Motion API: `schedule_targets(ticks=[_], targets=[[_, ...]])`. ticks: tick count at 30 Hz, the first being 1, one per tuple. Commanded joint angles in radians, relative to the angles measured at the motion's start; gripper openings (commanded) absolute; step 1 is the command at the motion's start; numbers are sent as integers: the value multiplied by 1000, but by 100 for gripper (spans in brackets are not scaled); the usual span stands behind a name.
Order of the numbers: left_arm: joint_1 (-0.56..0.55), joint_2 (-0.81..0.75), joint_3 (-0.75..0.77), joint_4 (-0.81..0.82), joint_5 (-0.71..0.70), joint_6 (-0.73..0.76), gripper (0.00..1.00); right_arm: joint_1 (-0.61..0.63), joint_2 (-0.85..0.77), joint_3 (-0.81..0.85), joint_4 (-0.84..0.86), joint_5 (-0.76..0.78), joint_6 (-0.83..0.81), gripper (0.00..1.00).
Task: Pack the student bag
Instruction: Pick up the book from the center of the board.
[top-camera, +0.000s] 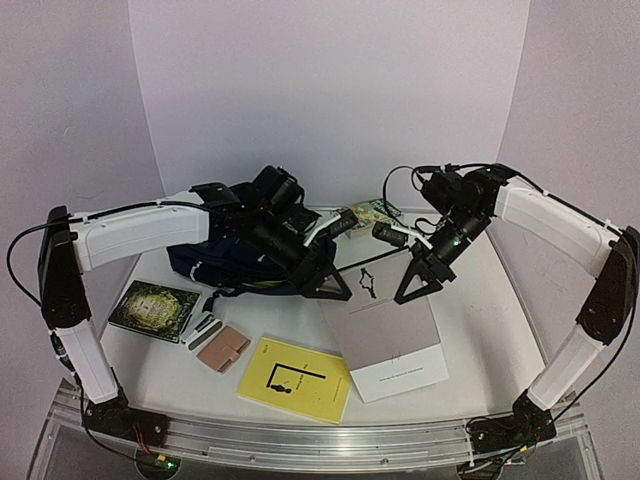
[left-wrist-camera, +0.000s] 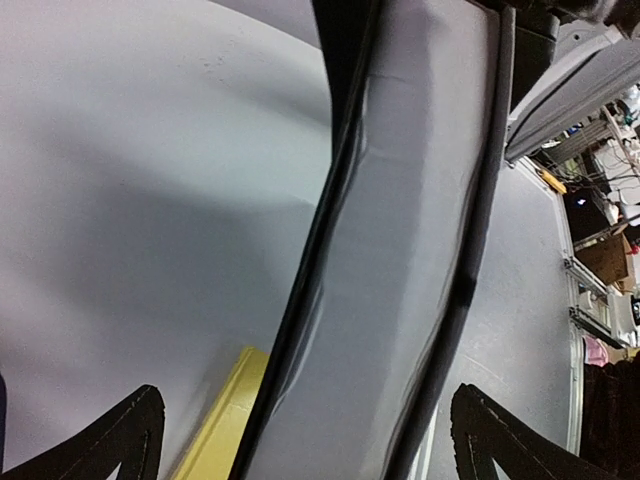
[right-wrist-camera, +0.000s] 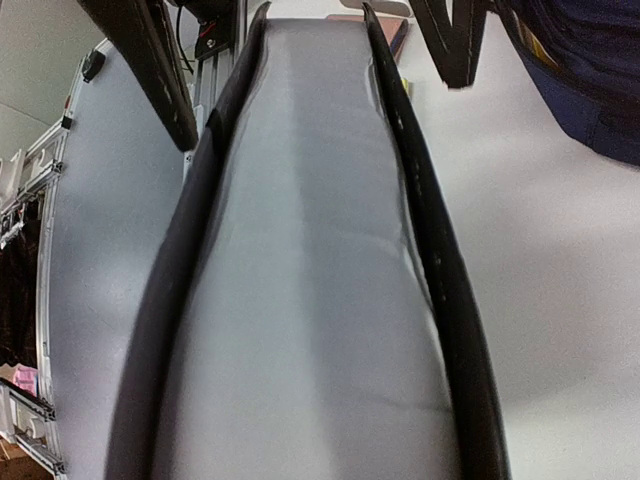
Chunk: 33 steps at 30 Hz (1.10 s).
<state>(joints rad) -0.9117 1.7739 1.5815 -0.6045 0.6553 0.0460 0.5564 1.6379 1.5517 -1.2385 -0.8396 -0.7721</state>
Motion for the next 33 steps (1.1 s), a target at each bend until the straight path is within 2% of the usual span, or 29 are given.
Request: schedule_targets(ticks=[1,4,6,10,12,14,15,16,19,20,22,24,28,31,33], targets=[[-16,1,-8,22,131,37,100,46,-35,57,7,52,16,25],[-18,-8,-31,51,174,34,92,63,-30,66,8,54,14,25],[-19,-20,-48,67,198,32,79,63,-25,74,9,54,15,25],[-17,-28,-65,71,221,22,43,63,-29,90,12,51,24,30],[-15,-39,-86,95,224,3,30,63,-35,99,21,52,40,39],[0,-55,-116,145,234,-35,15,49,-42,108,31,46,66,55],[12,-71,-137,179,245,-64,12,37,-45,113,33,38,79,63],[27,-86,-163,223,256,-92,9,4,-47,119,36,16,89,75],[77,-151,-252,386,265,-191,3,-157,-45,143,70,-101,164,95],[97,-172,-281,440,265,-228,1,-204,-38,154,83,-150,195,98],[136,-207,-334,561,262,-301,0,-311,-16,170,98,-245,245,98],[174,-236,-364,648,240,-362,0,-355,-14,145,179,-272,344,98],[237,-274,-391,757,179,-492,2,-399,-67,19,421,-270,585,98],[288,-306,-409,822,121,-590,3,-412,-111,-75,584,-283,694,98],[329,-327,-446,929,117,-694,3,-411,-124,-121,663,-308,751,98]])
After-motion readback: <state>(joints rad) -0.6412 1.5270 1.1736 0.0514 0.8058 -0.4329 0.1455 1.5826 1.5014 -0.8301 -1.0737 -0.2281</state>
